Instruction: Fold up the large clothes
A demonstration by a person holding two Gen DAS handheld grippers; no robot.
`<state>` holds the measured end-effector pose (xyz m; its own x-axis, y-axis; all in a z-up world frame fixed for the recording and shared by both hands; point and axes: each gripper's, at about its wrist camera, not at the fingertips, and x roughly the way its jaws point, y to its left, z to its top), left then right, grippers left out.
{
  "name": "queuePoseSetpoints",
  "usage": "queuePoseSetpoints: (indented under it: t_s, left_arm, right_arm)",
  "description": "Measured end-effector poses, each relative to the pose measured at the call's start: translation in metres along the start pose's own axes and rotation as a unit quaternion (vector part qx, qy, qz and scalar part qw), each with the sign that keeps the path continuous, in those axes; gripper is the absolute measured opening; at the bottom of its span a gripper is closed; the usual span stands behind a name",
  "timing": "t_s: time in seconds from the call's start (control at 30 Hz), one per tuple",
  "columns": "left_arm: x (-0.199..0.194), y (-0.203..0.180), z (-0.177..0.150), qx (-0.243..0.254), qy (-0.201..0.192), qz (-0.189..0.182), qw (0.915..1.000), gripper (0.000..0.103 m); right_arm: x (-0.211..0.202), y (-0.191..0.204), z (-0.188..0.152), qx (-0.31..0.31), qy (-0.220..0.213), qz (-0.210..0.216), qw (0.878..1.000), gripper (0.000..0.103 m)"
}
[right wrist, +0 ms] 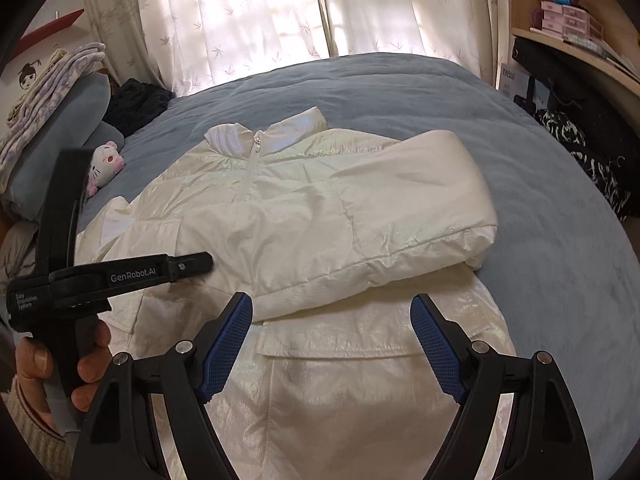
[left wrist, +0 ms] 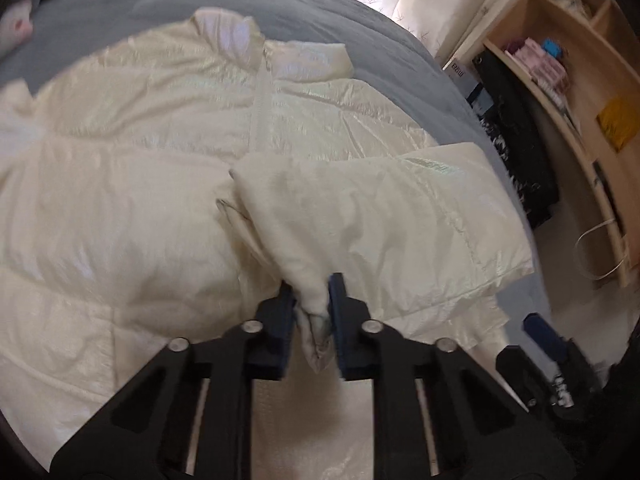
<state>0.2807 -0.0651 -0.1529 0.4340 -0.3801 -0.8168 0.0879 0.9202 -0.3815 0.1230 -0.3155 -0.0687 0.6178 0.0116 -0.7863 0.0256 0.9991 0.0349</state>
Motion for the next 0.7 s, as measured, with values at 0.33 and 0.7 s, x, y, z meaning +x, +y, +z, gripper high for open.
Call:
queuePoseSetpoints:
  t_s: [0.33,0.7]
  left_arm:
    - [-0.102,-0.031,0.049,0.113,-0.15,0.076,0.9793,0.005]
    - [-0.048,0.059,0.101,0.056,-0.082,0.129,0.9866,0.006]
  right_arm:
    - [-0.046,-0.05,0.045,0.052,-0.004,0.02,0.998,0.081]
    - [0.018,-0.135,0.072,0.174,0.04,0.015,0.984,0.082]
